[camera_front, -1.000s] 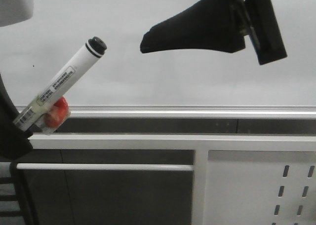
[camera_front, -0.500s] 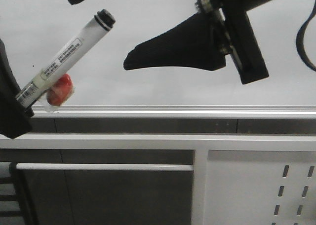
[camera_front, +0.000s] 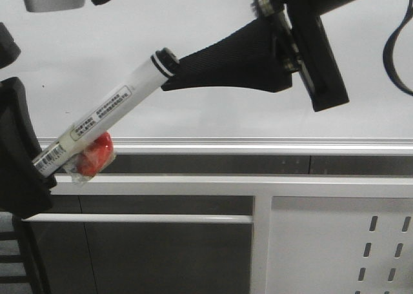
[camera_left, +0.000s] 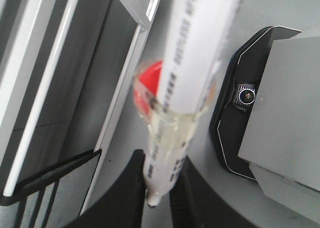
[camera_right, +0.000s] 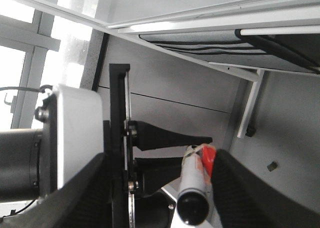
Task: Write number 1 on whiteboard
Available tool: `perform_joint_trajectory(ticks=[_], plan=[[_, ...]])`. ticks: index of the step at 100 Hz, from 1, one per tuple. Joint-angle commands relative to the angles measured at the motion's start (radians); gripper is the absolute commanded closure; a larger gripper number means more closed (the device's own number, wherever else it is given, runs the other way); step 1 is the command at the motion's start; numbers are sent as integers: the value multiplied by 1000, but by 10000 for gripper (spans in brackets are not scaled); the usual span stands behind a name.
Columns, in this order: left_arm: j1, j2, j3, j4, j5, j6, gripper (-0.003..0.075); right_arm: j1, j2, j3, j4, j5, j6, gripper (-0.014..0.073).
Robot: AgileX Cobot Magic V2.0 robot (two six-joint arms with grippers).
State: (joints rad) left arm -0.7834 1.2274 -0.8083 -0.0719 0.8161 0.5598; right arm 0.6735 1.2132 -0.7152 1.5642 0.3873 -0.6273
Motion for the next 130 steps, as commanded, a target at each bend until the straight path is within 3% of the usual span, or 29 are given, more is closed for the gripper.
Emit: perform_joint_trajectory(ticks=[1,26,61,79,130], plan=[[-6,-18,-38,-13,-25,-38,738,3,-17,-35,23,26,-2,196],[-6,-18,-90,-11,-17,-130,738,3,-17,-35,21,52,-2,195],[-6,2,-112,-28,-8,-131,738,3,-17,-35,21,32,-2,198],[-6,22,-112,-32,10,-131,738,3,-17,-35,21,-22,-2,265],[-6,32,-114,-36,-14,-131,738,3,54,-35,47,29,-2,270]])
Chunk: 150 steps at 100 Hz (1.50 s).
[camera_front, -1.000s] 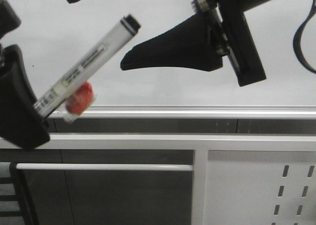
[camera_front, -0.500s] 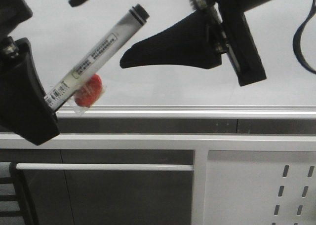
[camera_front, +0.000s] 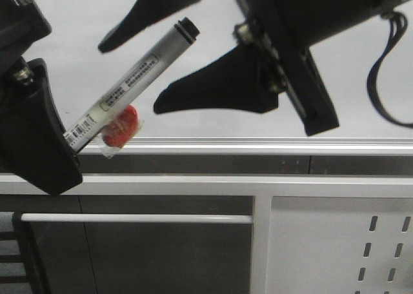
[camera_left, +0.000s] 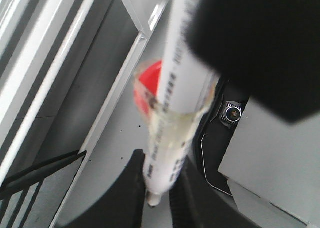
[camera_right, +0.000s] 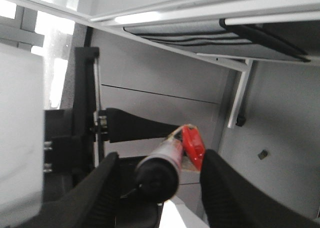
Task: Write number 1 on whiteboard
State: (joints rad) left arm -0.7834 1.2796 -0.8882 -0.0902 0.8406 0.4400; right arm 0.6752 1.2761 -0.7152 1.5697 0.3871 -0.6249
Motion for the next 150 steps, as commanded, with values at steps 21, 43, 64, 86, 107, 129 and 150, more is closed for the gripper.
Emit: perform_joint_trajectory(ticks=[21,43,64,86,107,129,150], plan=[[-6,-20,-34,-18,-40,-11,738,1,-10,-35,44,21,-4,389],[-6,-20,-34,-18,-48,-11,738,1,-10,-35,44,-9,-4,468],[-6,-20,-34,-18,-48,-11,738,1,-10,-35,47,-33,-4,464],[-6,-20,-34,-18,-48,-11,738,1,-10,-35,48,-38,-4,459],[-6,-20,-34,-18,-48,-11,738,1,-10,-35,55,-38,-4,328],[-6,-20,-34,-18,-48,-11,738,1,-10,-35,68,-38,-4,321],[-6,-20,-34,-24,-48,-11,738,1,-10,-36,88,-67,-4,321]])
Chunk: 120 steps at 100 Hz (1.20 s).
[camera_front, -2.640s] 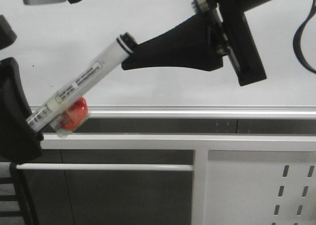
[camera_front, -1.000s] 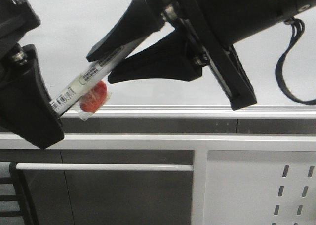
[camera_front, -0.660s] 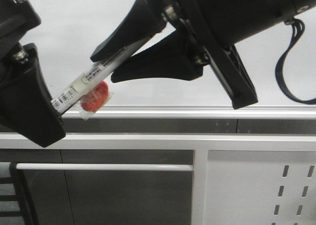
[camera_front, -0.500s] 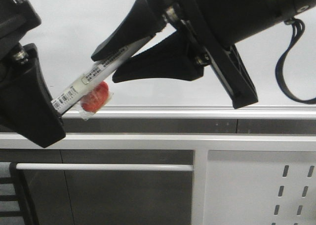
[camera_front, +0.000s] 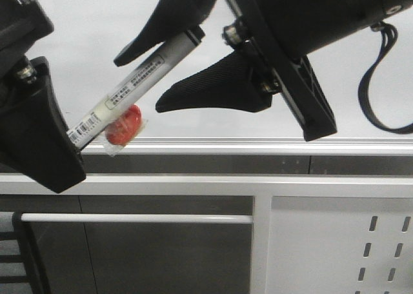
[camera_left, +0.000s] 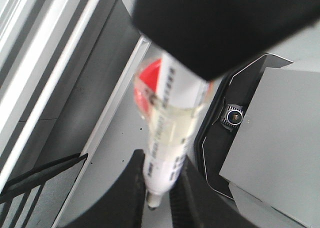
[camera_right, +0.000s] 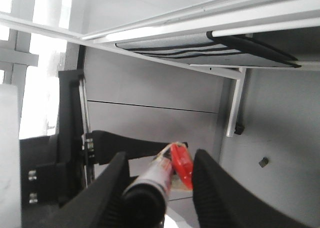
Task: Write number 1 on whiteboard
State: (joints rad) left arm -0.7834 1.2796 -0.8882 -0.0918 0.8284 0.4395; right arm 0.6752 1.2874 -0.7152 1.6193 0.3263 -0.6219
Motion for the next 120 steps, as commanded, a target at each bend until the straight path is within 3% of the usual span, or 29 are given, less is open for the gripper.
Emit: perform_joint_trajectory(ticks=[1,21,57,73,80,92,99,106,120], plan=[[-6,-20,-34,-23,-35,-11,738,1,-21,-36,38,-6,-7,321],[-6,-20,-34,-25,-35,-9,738,1,-21,-36,39,-8,-7,335],[-6,-20,-34,-25,-50,-5,738,1,-21,-36,39,-12,-13,609],[-6,-20,-34,-25,-70,-5,729,1,-21,-36,39,-6,-25,664],[-6,-22,-34,-25,-76,-5,661,1,-21,-36,39,-6,-30,664],[-6,-29,-34,-25,-76,-5,398,1,-21,-36,39,-6,-61,664],[-6,-37,-34,-25,-70,-5,283,1,-21,-36,39,-6,-82,664],[-6,-57,-34,-25,-68,-5,244,1,-21,-36,39,-18,-107,664],[-6,-134,-34,-32,-75,-5,247,1,-34,-36,39,-92,-208,664]])
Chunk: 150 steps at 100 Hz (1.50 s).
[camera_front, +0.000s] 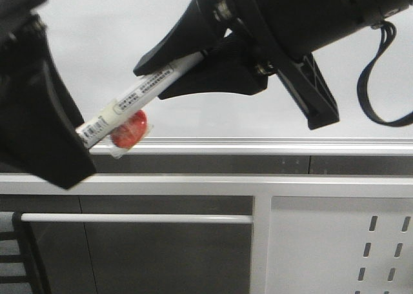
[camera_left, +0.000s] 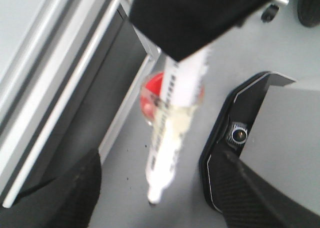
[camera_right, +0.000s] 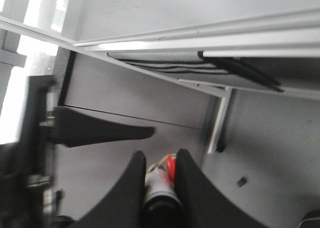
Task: Write number 1 on whiteboard
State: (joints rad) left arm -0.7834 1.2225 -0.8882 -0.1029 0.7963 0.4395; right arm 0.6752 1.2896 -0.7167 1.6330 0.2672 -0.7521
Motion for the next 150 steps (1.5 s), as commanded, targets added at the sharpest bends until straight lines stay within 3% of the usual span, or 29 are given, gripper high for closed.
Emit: perform_joint_trajectory(ticks=[1,13,25,49,59,73,88,112,133,150], plan=[[-6,-82,-34,-24,-45,-5,247,1,-39,-35,25,-38,-84,664],[-6,-177,-34,-39,-48,-5,247,1,-85,-35,8,-85,-205,664],[-6,-295,-5,-50,-96,-5,279,1,-168,-33,-91,-87,-299,663],[-3,-585,204,-58,-376,-102,577,5,-375,-1,-414,-85,-309,644],[-3,-684,318,-55,-516,-137,638,5,-469,74,-483,-118,-309,644],[-3,-788,433,-55,-685,-170,646,5,-607,194,-533,-215,-309,644],[21,-828,493,-68,-774,-193,647,5,-712,237,-739,-257,-309,644],[230,-828,548,-208,-898,-193,647,5,-725,232,-1103,-226,-309,644],[380,-829,550,-216,-901,-193,647,5,-690,232,-1099,-196,-309,644],[394,-829,550,-216,-891,-193,657,5,-692,232,-1034,-209,-307,645]])
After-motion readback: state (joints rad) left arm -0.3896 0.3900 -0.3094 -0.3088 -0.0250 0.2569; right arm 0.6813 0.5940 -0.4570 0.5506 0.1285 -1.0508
